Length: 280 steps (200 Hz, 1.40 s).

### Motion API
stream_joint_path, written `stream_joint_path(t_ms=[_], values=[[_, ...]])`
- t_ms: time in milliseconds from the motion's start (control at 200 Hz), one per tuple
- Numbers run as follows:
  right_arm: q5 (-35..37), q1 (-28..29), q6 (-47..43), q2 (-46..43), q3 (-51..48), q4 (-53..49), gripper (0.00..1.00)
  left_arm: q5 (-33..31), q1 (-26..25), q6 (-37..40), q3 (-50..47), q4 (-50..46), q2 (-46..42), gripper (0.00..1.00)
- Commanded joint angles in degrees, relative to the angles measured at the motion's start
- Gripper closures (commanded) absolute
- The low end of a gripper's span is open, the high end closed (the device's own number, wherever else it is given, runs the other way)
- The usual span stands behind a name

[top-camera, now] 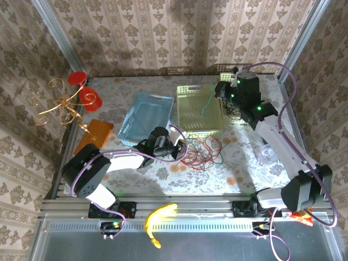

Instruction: Untangle the cables

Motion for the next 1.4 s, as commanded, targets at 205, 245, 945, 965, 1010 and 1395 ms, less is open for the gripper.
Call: stream_joint_path(t_ms=[205, 245, 945, 965, 1010, 1395], values=[[2.8, 0.4, 1.1, 16.1, 8.5, -12.7, 0.98, -1.0, -0.2, -0.9, 0.7, -2.3, -0.6, 1.00], [2.0, 0.5, 0.7, 18.2, 10.1, -13.1, 0.93, -1.0, -0.3, -0.9, 1.0, -2.4, -0.4, 1.00], [-8.9, 2.0, -6.6, 11.7, 7.4, -19.0, 0.41, 0.9, -0.4, -0.9, 3.5, -2.4, 0.7, 1.00], [-9.6, 2.0, -6.2, 10.2, 5.3, -18.5, 0.41, 1.0, -0.4, -0.9, 3.5, -2.4, 0.5, 1.00], [-10.8, 2.0, -5.1, 6.5, 0.3, -17.6, 0.41, 1.5, -0.3, -1.2, 3.4, -2.4, -0.2, 1.00], [-4.1, -0.4, -3.3, -10.1, -16.1, -19.8, 0.41, -0.4, 4.7, -5.8, 10.3, -3.0, -3.0, 1.00]])
